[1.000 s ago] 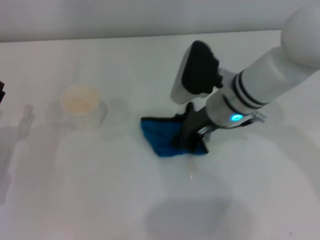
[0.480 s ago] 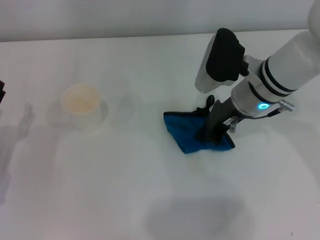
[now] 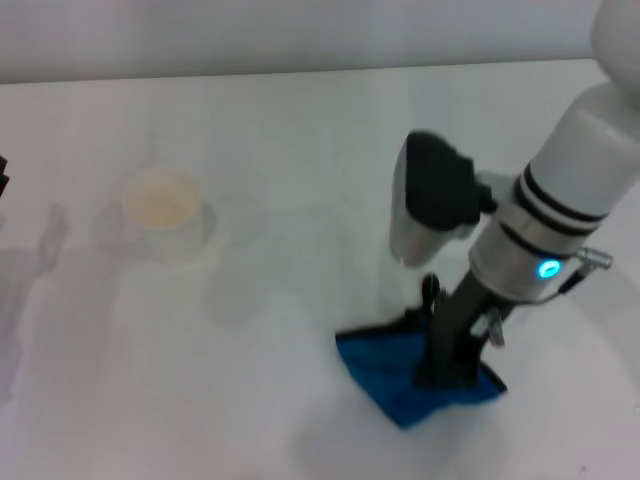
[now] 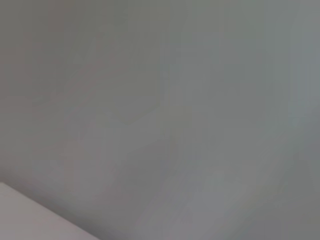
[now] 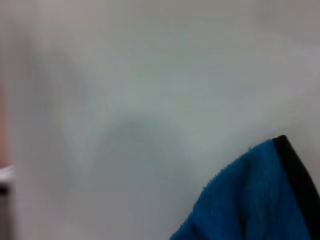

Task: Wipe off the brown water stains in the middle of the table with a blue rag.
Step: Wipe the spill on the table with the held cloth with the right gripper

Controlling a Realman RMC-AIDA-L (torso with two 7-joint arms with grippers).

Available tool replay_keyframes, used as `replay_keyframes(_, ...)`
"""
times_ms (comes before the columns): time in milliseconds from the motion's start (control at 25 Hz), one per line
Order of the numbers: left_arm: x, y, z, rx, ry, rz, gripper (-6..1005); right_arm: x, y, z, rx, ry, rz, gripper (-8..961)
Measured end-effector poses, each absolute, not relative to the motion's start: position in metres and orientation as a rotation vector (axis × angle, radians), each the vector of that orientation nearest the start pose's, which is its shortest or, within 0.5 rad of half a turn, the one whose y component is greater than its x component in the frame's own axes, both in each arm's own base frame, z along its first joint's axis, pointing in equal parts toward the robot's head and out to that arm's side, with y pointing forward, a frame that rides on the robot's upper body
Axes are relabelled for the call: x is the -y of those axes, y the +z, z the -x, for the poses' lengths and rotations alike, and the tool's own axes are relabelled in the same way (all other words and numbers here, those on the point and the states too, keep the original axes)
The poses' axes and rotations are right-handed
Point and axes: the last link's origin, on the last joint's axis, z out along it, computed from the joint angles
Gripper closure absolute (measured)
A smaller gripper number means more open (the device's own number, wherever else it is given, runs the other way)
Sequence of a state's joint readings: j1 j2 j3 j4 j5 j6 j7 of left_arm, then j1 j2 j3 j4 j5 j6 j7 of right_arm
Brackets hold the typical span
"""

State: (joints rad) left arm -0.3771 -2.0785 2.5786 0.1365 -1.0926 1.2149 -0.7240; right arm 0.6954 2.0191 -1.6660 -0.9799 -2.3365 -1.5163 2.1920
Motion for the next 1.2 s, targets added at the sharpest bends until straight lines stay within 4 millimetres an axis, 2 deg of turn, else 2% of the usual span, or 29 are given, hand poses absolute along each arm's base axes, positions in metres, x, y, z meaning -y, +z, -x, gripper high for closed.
replay_keyframes(120, -0.303, -0.021, 0.345, 1.047, -1.078, 1.456, 107, -0.312, -0.069, -0.201, -0.521, -0.837, 3.129, 897)
replay_keyframes(240, -0.303, -0.021, 0.345, 1.047, -1.079, 1.456, 107, -0.310, -0.076, -0.194, -0.487, -0.799, 3.148, 897)
replay_keyframes(520, -0.304, -0.021, 0.345, 1.046, -1.079, 1.456, 107, -0.333, -0.087, -0.190, -0.464, -0.576, 3.024, 897)
replay_keyframes(720, -0.303, -0.020, 0.345, 1.047, -1.079, 1.454, 107, -0.350, -0.089, -0.195, -0.457, -0.503, 2.928, 890)
replay_keyframes(920, -0.304, -0.020, 0.345, 1.049, -1.081, 1.443, 107, -0.366, -0.082, -0.205, -0.491, -0.472, 2.839, 877)
replay_keyframes(1200, -0.303, -0.020, 0.346, 1.051, -1.081, 1.441, 107, -0.389, -0.060, -0.220, -0.586, -0.368, 2.689, 859)
